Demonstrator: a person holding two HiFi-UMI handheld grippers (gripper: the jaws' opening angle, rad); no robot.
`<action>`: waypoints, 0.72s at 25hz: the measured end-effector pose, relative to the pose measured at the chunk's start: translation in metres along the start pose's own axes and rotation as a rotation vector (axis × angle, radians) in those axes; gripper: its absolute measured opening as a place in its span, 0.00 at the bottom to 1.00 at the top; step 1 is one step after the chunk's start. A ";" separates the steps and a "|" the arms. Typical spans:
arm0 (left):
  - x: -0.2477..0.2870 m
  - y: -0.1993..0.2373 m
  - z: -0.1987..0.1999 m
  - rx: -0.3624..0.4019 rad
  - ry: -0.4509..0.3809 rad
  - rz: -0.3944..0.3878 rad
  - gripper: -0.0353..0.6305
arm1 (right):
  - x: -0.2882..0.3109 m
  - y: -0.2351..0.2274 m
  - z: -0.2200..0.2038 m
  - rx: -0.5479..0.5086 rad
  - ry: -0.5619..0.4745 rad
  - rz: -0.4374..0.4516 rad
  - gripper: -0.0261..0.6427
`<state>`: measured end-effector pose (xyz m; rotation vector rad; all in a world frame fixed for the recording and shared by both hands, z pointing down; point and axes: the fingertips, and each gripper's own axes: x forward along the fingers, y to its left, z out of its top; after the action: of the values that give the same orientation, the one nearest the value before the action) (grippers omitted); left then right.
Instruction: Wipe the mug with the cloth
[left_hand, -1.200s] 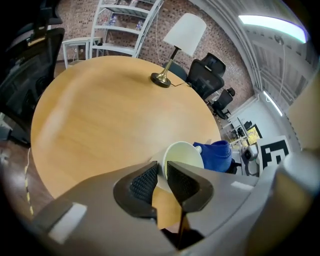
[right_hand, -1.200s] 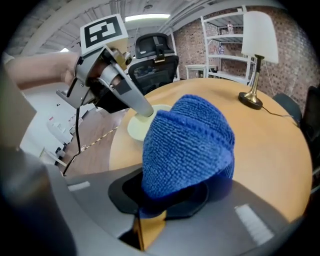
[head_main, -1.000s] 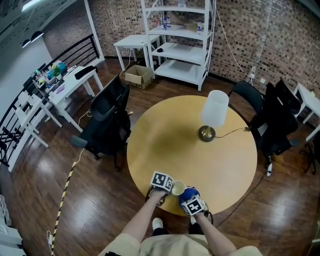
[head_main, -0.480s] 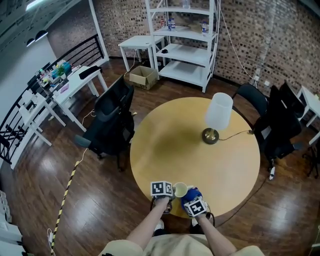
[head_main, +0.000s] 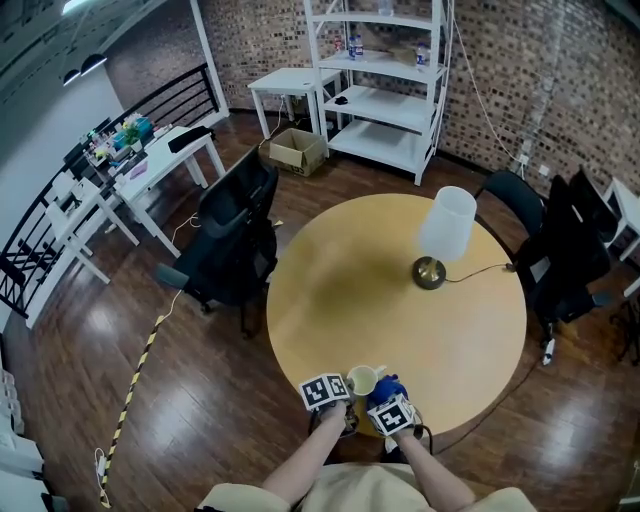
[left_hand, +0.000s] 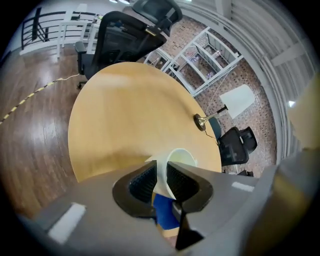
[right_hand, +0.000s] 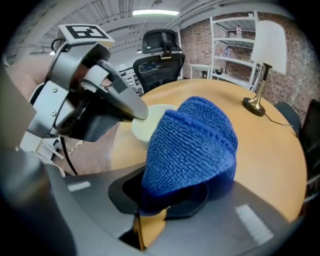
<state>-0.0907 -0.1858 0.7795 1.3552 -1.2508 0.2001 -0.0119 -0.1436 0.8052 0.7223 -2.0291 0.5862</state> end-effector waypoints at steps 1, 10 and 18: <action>0.000 0.000 0.000 -0.023 -0.007 -0.003 0.13 | 0.001 0.001 0.000 -0.006 0.001 0.004 0.13; -0.009 -0.002 0.001 0.259 0.108 -0.107 0.31 | -0.001 -0.003 0.000 0.006 -0.042 0.049 0.13; 0.023 -0.041 0.016 0.901 0.316 -0.068 0.41 | -0.003 -0.006 0.002 0.003 -0.049 0.061 0.13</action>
<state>-0.0600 -0.2226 0.7672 2.0160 -0.8520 0.9770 -0.0074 -0.1480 0.8023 0.6839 -2.1019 0.6118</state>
